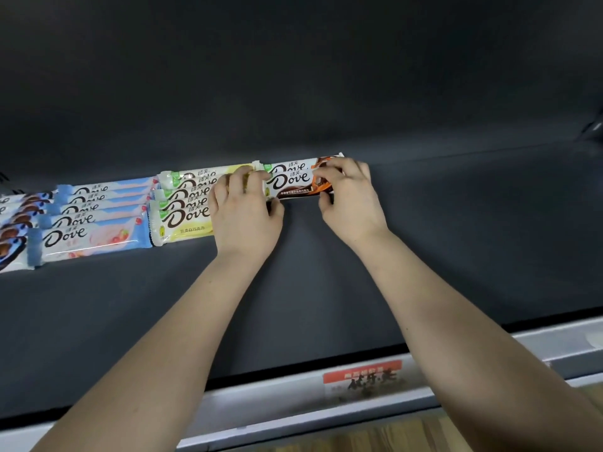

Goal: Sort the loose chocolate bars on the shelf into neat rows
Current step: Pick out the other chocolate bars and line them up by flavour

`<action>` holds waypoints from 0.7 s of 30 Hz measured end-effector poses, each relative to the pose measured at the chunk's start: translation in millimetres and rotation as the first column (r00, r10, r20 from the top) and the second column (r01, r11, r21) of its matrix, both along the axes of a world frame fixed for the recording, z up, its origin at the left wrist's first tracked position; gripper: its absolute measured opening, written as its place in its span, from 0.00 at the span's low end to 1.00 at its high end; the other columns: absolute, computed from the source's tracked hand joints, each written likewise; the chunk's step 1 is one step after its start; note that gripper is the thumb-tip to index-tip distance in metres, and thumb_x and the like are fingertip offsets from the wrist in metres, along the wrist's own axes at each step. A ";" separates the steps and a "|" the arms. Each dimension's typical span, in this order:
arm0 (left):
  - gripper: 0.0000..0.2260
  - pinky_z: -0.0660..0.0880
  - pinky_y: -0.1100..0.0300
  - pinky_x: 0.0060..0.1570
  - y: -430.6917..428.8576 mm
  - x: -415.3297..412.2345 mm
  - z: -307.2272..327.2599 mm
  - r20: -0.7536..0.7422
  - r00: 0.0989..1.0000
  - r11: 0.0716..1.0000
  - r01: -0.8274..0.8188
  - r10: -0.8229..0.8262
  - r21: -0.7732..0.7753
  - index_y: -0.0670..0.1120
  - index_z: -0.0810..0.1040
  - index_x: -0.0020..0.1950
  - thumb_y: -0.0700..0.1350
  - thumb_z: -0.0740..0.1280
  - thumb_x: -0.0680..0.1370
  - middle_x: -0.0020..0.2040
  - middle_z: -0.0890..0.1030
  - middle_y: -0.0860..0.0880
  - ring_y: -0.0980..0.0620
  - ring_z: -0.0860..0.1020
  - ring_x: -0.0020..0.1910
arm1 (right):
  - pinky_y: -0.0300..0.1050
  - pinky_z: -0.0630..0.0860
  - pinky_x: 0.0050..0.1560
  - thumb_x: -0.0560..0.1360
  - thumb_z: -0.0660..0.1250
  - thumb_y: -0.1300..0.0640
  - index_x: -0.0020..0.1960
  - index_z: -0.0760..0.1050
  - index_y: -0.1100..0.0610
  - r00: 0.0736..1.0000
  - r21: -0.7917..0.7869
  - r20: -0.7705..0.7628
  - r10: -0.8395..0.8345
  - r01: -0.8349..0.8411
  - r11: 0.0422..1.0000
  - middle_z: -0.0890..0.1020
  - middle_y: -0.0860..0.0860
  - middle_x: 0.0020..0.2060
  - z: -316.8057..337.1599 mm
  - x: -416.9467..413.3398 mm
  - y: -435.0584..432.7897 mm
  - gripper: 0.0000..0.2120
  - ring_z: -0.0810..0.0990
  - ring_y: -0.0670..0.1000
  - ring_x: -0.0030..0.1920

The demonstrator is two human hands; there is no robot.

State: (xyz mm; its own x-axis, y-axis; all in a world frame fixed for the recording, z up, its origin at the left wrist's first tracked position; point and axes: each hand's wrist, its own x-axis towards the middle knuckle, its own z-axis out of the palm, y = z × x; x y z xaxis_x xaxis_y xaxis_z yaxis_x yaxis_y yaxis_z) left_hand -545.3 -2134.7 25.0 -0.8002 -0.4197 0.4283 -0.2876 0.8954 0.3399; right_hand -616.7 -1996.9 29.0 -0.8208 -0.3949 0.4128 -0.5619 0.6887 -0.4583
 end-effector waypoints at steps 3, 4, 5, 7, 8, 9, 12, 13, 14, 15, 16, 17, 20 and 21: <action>0.18 0.55 0.47 0.69 -1.1 -0.2 -0.8 -0.001 1.000 1.000 -0.005 0.005 0.002 0.47 0.71 0.64 0.46 0.63 0.75 0.67 0.70 0.46 0.41 0.63 0.67 | 0.48 0.70 0.64 0.73 0.63 0.64 0.64 0.73 0.56 1.000 0.024 -0.001 0.004 -0.004 1.000 0.71 0.50 0.64 0.0 -0.6 -0.6 0.20 0.63 0.53 0.66; 0.18 0.55 0.47 0.69 -1.5 -0.1 -1.2 -0.001 1.000 1.000 -0.007 0.007 0.001 0.47 0.71 0.64 0.47 0.63 0.75 0.67 0.70 0.46 0.41 0.63 0.67 | 0.49 0.69 0.64 0.73 0.63 0.63 0.64 0.73 0.55 1.000 0.027 0.001 0.005 -0.005 1.000 0.71 0.50 0.64 -0.1 -0.7 -1.0 0.20 0.63 0.53 0.66; 0.18 0.55 0.47 0.69 -1.7 -0.1 -1.1 -0.001 1.000 1.000 -0.009 0.009 0.001 0.47 0.71 0.64 0.47 0.63 0.75 0.67 0.70 0.46 0.41 0.63 0.67 | 0.49 0.68 0.64 0.72 0.62 0.63 0.64 0.73 0.55 1.000 0.030 0.002 0.004 -0.004 1.000 0.71 0.50 0.64 -0.1 -0.8 -1.4 0.20 0.63 0.54 0.66; 0.18 0.55 0.47 0.69 -2.1 0.2 -1.4 -0.003 1.000 1.000 -0.009 0.009 0.003 0.47 0.71 0.64 0.47 0.63 0.75 0.66 0.70 0.46 0.41 0.63 0.67 | 0.49 0.67 0.64 0.72 0.63 0.62 0.64 0.73 0.54 1.000 0.041 -0.005 -0.004 0.004 0.999 0.70 0.50 0.64 -0.1 -0.8 -2.2 0.20 0.64 0.54 0.65; 0.18 0.55 0.47 0.69 -2.1 0.2 -1.7 -0.007 1.000 1.000 -0.007 0.007 0.003 0.47 0.71 0.64 0.47 0.63 0.75 0.66 0.70 0.46 0.41 0.63 0.67 | 0.49 0.67 0.64 0.73 0.63 0.61 0.64 0.73 0.54 1.000 0.046 -0.011 -0.011 0.011 0.999 0.70 0.50 0.64 -0.2 -0.7 -2.4 0.20 0.64 0.54 0.65; 0.18 0.55 0.47 0.69 -2.1 0.1 -2.0 -0.010 1.000 1.000 -0.004 0.004 0.005 0.47 0.71 0.64 0.47 0.63 0.74 0.66 0.70 0.46 0.41 0.63 0.67 | 0.48 0.67 0.63 0.73 0.63 0.60 0.64 0.73 0.54 1.000 0.049 -0.018 -0.016 0.017 0.999 0.70 0.50 0.64 -0.3 -0.7 -2.5 0.19 0.64 0.54 0.65; 0.18 0.55 0.48 0.69 -2.6 -0.1 -3.2 -0.007 1.000 1.000 -0.005 0.005 0.004 0.47 0.71 0.64 0.47 0.63 0.74 0.67 0.70 0.46 0.41 0.63 0.67 | 0.49 0.67 0.62 0.73 0.63 0.59 0.62 0.75 0.55 0.999 0.023 -0.047 -0.013 0.014 1.000 0.72 0.51 0.63 -0.9 0.2 -3.0 0.17 0.66 0.55 0.63; 0.18 0.55 0.48 0.69 -2.9 0.0 -3.3 -0.007 1.000 1.000 -0.006 0.006 0.000 0.47 0.71 0.64 0.47 0.62 0.74 0.67 0.70 0.46 0.41 0.63 0.67 | 0.49 0.67 0.62 0.73 0.63 0.59 0.60 0.76 0.56 0.998 0.015 -0.062 -0.012 0.013 1.000 0.72 0.52 0.62 -1.3 0.7 -3.1 0.16 0.67 0.55 0.63; 0.18 0.55 0.48 0.69 -3.0 0.2 -3.4 -0.005 1.000 1.000 -0.005 0.005 -0.001 0.47 0.71 0.64 0.47 0.62 0.75 0.67 0.70 0.46 0.41 0.63 0.67 | 0.49 0.67 0.61 0.73 0.63 0.59 0.59 0.77 0.57 0.997 0.012 -0.076 -0.012 0.013 1.000 0.73 0.52 0.61 -1.7 1.1 -3.5 0.15 0.67 0.55 0.62; 0.18 0.55 0.48 0.69 -3.0 0.2 -3.2 -0.005 1.000 1.000 -0.003 0.003 -0.002 0.47 0.71 0.65 0.47 0.62 0.75 0.67 0.70 0.46 0.41 0.63 0.66 | 0.49 0.67 0.60 0.73 0.64 0.59 0.57 0.77 0.57 0.996 0.007 -0.092 -0.012 0.013 1.000 0.74 0.52 0.60 -1.9 1.8 -3.9 0.14 0.68 0.56 0.61; 0.18 0.55 0.48 0.69 -3.1 0.2 -2.9 -0.008 1.000 1.000 0.001 -0.001 -0.001 0.47 0.71 0.65 0.47 0.62 0.75 0.67 0.70 0.46 0.41 0.63 0.66 | 0.50 0.68 0.59 0.73 0.64 0.59 0.55 0.78 0.58 0.994 0.003 -0.108 -0.012 0.012 1.000 0.75 0.52 0.58 -2.0 2.7 -4.4 0.12 0.69 0.56 0.60; 0.19 0.55 0.48 0.69 -3.4 0.0 -2.8 -0.013 1.000 1.000 0.005 -0.005 0.002 0.47 0.71 0.65 0.47 0.62 0.75 0.67 0.70 0.46 0.41 0.63 0.66 | 0.50 0.68 0.59 0.72 0.64 0.59 0.53 0.79 0.58 0.992 0.001 -0.124 -0.011 0.011 1.000 0.76 0.53 0.57 -1.8 3.6 -5.0 0.11 0.70 0.56 0.60; 0.19 0.56 0.48 0.70 -3.5 1.7 -2.5 -0.036 0.999 1.000 0.010 -0.009 0.024 0.47 0.71 0.65 0.47 0.62 0.74 0.68 0.69 0.46 0.41 0.63 0.67 | 0.51 0.67 0.58 0.72 0.64 0.59 0.51 0.80 0.59 0.984 0.016 -0.179 -0.008 0.011 1.000 0.77 0.54 0.55 -1.2 6.1 -6.2 0.10 0.71 0.57 0.59; 0.19 0.56 0.48 0.70 -2.9 3.2 -1.5 -0.047 0.999 0.999 0.015 -0.013 0.033 0.46 0.71 0.65 0.47 0.61 0.74 0.68 0.69 0.46 0.41 0.63 0.67 | 0.51 0.67 0.58 0.72 0.63 0.59 0.51 0.80 0.60 0.981 0.029 -0.192 -0.005 0.011 1.000 0.77 0.54 0.55 -0.2 7.8 -6.5 0.10 0.71 0.58 0.59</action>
